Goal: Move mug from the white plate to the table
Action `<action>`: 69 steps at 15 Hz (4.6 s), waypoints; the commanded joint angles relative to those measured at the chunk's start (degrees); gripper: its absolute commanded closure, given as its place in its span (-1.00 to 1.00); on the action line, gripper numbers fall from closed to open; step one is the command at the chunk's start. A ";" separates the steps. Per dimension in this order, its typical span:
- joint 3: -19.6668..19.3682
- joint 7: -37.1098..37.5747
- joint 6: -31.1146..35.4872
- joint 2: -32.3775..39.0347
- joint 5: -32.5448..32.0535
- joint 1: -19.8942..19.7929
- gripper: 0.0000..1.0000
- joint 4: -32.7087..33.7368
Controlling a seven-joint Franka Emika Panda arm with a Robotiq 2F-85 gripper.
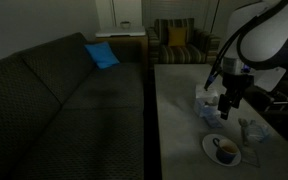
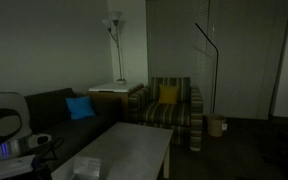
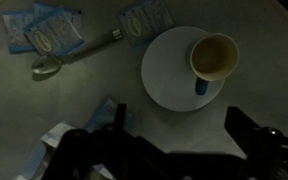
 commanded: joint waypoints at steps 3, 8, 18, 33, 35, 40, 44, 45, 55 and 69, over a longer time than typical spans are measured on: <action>1.22 -1.88 -0.30 2.82 1.18 -1.56 -1.00 2.80; 1.37 4.94 5.94 1.69 3.44 0.06 -1.00 -0.72; 0.14 12.26 13.25 8.98 7.61 3.04 -1.00 2.24; 1.95 9.26 8.18 16.67 7.60 0.79 -1.00 10.61; 2.43 8.80 7.40 18.08 7.80 0.26 -1.00 12.21; 3.43 7.36 6.71 22.78 8.03 -1.15 -1.00 17.79; 3.89 6.73 6.11 23.13 8.08 -1.31 -1.00 18.66; 3.63 7.02 6.25 23.14 8.05 -0.98 -1.00 18.91; 2.97 10.04 3.99 20.37 6.90 0.33 -1.00 16.73; 2.55 13.78 -3.47 18.28 6.87 1.09 -1.00 16.26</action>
